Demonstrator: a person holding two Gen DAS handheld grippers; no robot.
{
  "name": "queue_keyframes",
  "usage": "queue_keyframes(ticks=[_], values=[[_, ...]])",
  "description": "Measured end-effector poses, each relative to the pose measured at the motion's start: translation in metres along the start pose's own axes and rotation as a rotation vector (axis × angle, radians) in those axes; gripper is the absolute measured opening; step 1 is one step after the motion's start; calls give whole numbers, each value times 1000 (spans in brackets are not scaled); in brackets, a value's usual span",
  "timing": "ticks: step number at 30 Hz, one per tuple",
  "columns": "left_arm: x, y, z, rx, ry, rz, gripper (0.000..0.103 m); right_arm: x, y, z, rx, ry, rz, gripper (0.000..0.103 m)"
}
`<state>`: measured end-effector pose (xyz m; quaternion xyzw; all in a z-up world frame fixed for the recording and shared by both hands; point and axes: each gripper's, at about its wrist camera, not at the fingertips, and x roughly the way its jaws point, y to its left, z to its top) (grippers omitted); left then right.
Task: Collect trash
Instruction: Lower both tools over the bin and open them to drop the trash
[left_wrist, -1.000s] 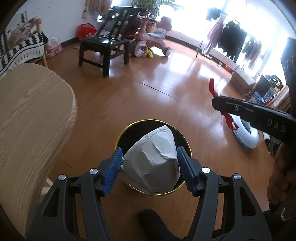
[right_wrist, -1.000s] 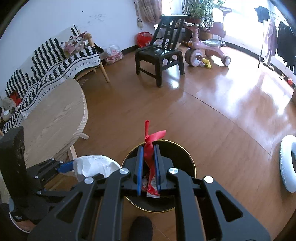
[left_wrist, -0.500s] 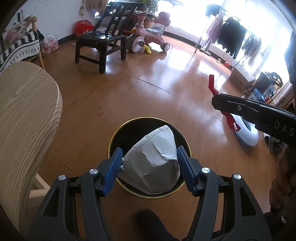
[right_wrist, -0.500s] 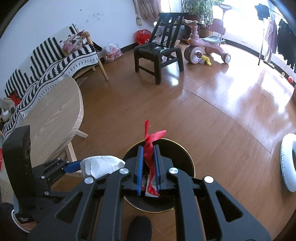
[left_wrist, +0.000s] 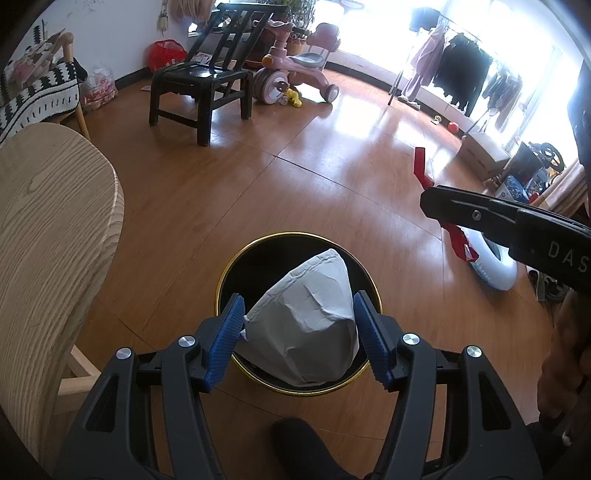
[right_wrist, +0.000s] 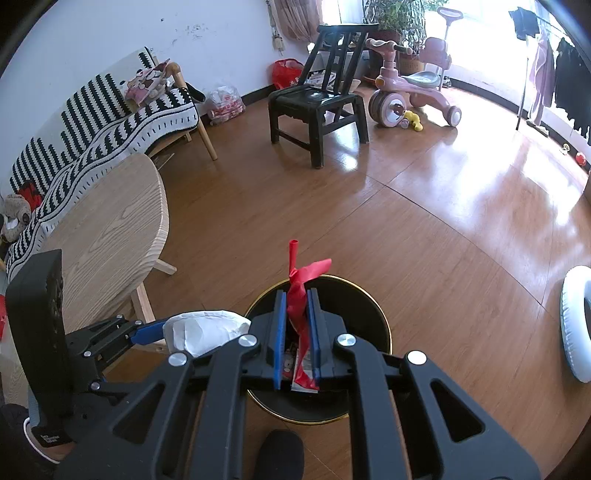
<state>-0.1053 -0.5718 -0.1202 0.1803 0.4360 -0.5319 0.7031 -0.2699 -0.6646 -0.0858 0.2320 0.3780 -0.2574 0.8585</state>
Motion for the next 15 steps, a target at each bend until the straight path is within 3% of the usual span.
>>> queue_keyframes(ticks=[6,8,10,12,15], values=[[3,-2,-4,4,3,-5,66,2,-1,2,16,9,9,12],[4,-1,-4,3,3,-4,74,2,-1,1,18,12,9,14],[3,-1,-4,0,-1,3,77,2,-1,1,21,13,10,28],[2,-1,-4,-3,-3,6,77,-2,0,2,20,-7,4,54],[-2,2,-3,-10,-7,8,78,-5,3,2,21,-15,11,55]])
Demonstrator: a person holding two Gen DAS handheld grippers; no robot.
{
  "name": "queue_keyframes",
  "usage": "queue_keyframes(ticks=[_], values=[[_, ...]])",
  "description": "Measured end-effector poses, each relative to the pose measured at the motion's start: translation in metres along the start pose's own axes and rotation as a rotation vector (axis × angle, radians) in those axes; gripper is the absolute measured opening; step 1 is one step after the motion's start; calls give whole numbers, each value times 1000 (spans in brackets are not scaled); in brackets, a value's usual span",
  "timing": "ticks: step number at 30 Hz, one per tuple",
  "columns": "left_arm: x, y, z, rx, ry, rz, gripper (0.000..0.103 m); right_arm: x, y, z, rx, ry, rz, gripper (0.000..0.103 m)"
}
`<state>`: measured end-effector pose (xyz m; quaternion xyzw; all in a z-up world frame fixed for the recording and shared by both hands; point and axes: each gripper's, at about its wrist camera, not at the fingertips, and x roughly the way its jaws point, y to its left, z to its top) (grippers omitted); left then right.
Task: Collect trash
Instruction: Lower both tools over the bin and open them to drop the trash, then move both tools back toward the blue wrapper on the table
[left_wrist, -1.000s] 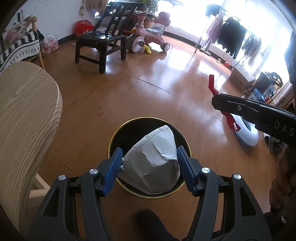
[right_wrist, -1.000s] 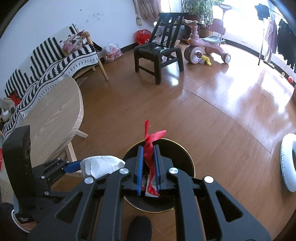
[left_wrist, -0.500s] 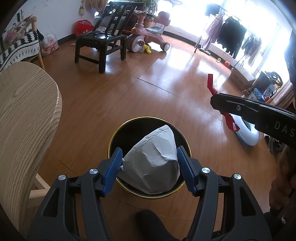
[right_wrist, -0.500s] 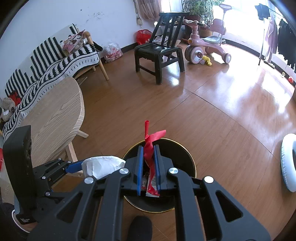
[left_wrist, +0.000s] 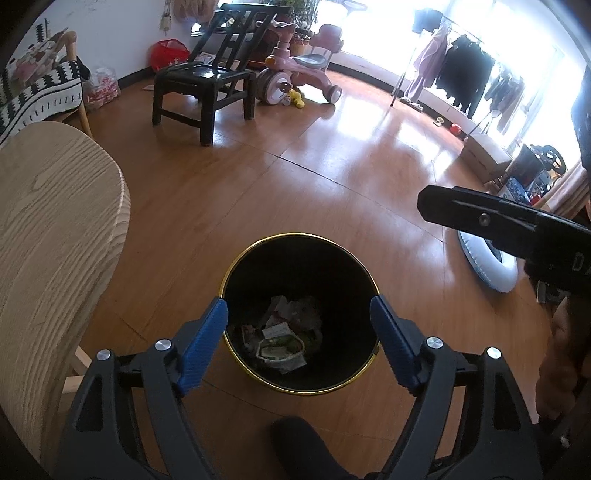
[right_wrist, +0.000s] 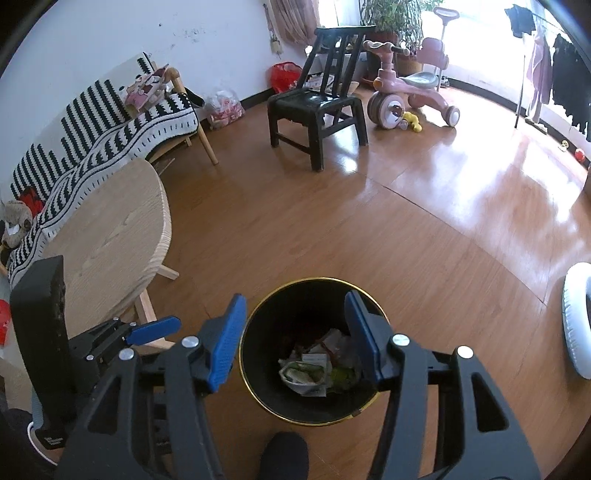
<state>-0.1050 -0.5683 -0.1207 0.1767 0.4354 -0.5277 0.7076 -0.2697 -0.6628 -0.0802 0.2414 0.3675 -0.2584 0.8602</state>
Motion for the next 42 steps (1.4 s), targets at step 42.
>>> queue_keyframes(ticks=[42], values=[[-370,382,-213,-577,-312,597,95,32,519,-28,-555,77,485,73]])
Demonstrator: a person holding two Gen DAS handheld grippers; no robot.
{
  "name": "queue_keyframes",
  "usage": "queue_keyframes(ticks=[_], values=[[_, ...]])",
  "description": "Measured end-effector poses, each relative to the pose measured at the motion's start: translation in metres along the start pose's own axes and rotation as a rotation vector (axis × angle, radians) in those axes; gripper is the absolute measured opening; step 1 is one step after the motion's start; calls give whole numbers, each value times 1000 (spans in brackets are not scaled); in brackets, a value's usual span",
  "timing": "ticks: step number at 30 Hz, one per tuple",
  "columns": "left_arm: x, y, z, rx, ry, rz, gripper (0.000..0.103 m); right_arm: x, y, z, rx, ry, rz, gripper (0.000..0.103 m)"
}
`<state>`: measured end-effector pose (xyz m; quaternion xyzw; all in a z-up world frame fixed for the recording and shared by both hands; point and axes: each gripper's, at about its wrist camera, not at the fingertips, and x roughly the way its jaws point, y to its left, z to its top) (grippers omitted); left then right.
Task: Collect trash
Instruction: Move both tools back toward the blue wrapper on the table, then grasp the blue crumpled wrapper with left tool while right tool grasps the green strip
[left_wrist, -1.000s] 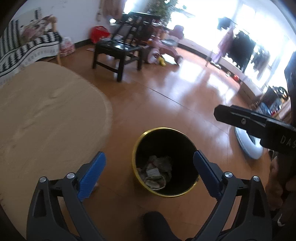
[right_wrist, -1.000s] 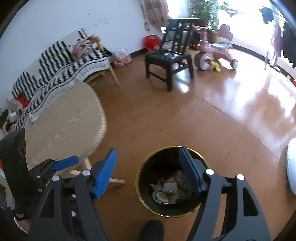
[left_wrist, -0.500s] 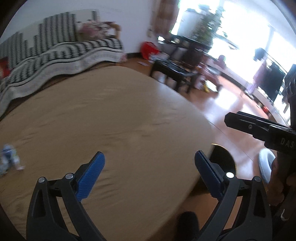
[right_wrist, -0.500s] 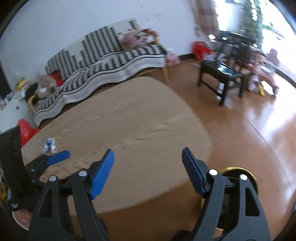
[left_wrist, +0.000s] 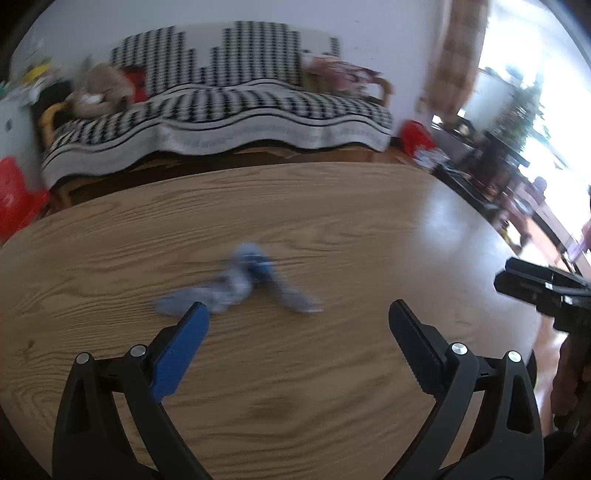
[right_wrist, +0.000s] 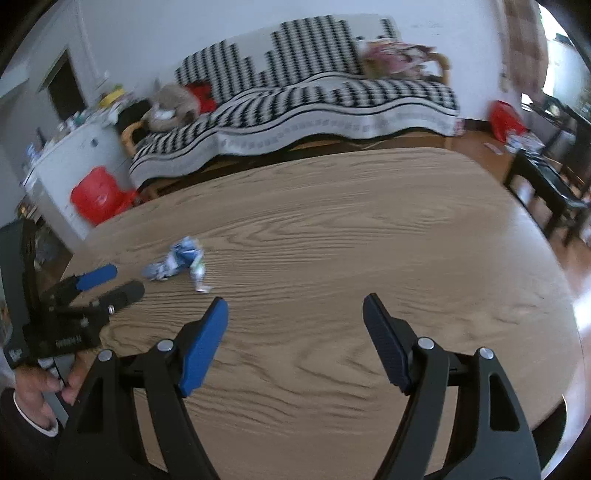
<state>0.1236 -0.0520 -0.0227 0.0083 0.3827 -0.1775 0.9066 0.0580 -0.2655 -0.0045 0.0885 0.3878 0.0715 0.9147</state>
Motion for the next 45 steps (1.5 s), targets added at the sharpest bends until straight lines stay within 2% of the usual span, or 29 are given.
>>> queue_keyframes(ticks=[5,9,12,15,18,23,24,26,27,28,29,31,34,42,45], values=[[16,53,4,-46,23,65,95,44,39,7,-62,42,46,73],[43,70,6,-32,63,87,95,78,62,11,-112,82,65,73],[65,74,7,10,76,95,95,108,81,12,-165,113,66,73],[78,72,6,54,88,59,95,137,96,10,-208,150,71,73],[85,65,5,123,85,74,95,155,106,7,-242,166,68,72],[93,65,8,151,88,92,94,174,120,8,-300,152,57,64],[94,65,9,151,89,87,93,175,121,8,-304,148,57,60],[95,66,11,151,87,73,83,178,121,10,-322,138,50,51],[95,65,11,160,86,73,80,177,121,9,-332,135,49,42],[96,64,11,167,90,71,71,176,121,9,-342,132,49,30],[97,62,10,178,102,67,59,176,121,9,-350,130,50,25],[98,58,7,198,113,73,49,175,122,8,-356,134,59,10],[96,54,5,214,115,90,32,170,120,7,-347,129,56,10],[72,49,16,163,75,103,31,128,98,17,-262,70,58,10],[60,34,19,166,53,97,31,110,86,16,-247,56,42,10]])
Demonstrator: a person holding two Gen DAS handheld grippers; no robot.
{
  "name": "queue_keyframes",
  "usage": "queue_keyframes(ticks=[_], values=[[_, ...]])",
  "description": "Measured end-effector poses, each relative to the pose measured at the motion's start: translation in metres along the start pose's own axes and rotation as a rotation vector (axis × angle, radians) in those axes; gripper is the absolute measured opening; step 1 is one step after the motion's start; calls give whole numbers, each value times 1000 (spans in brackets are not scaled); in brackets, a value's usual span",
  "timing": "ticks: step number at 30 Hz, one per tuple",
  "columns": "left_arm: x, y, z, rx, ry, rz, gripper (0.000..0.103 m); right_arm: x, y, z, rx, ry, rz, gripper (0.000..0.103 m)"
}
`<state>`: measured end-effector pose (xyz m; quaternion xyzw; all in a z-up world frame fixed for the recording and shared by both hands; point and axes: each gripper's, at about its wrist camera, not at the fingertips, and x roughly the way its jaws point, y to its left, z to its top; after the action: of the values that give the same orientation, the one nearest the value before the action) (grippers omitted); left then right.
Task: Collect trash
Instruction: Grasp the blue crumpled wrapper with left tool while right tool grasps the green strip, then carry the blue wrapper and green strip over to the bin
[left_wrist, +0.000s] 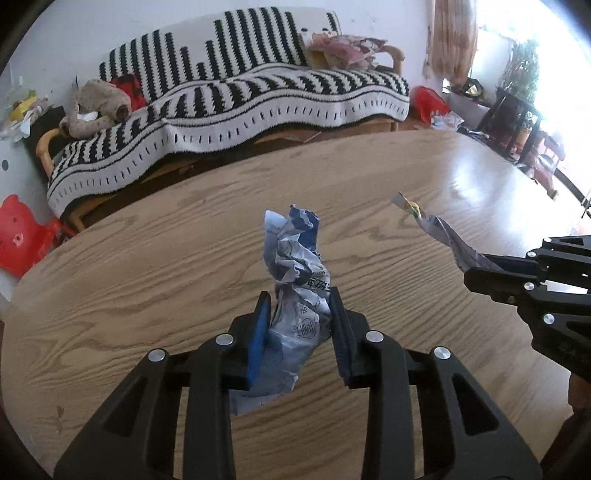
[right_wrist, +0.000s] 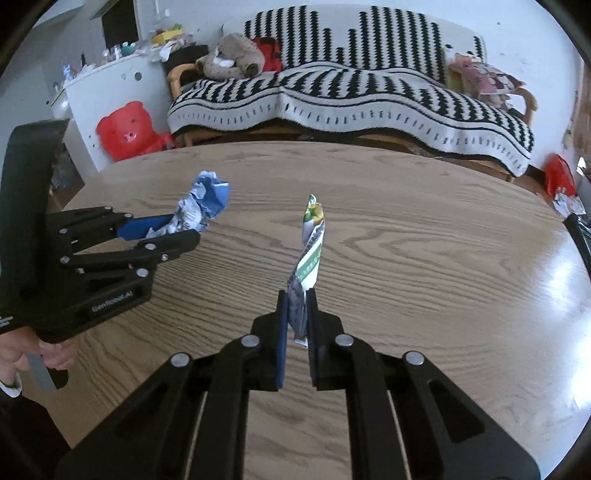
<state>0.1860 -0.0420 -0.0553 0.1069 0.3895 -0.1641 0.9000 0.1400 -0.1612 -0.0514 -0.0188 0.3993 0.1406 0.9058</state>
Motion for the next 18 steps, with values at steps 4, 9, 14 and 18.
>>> queue_keyframes(ticks=[4,9,14,18], values=[[-16,-30,7,16,-25,-31,31,-30,-18,-7,31,-26,-26,10],[-32,-79,17,49,-59,-76,31,-79,-49,-23,66,-72,-81,10],[-42,-134,23,81,-67,-151,31,-142,-86,-50,103,-122,-154,10],[-51,-192,24,137,-79,-208,31,-190,-118,-77,136,-157,-224,10]])
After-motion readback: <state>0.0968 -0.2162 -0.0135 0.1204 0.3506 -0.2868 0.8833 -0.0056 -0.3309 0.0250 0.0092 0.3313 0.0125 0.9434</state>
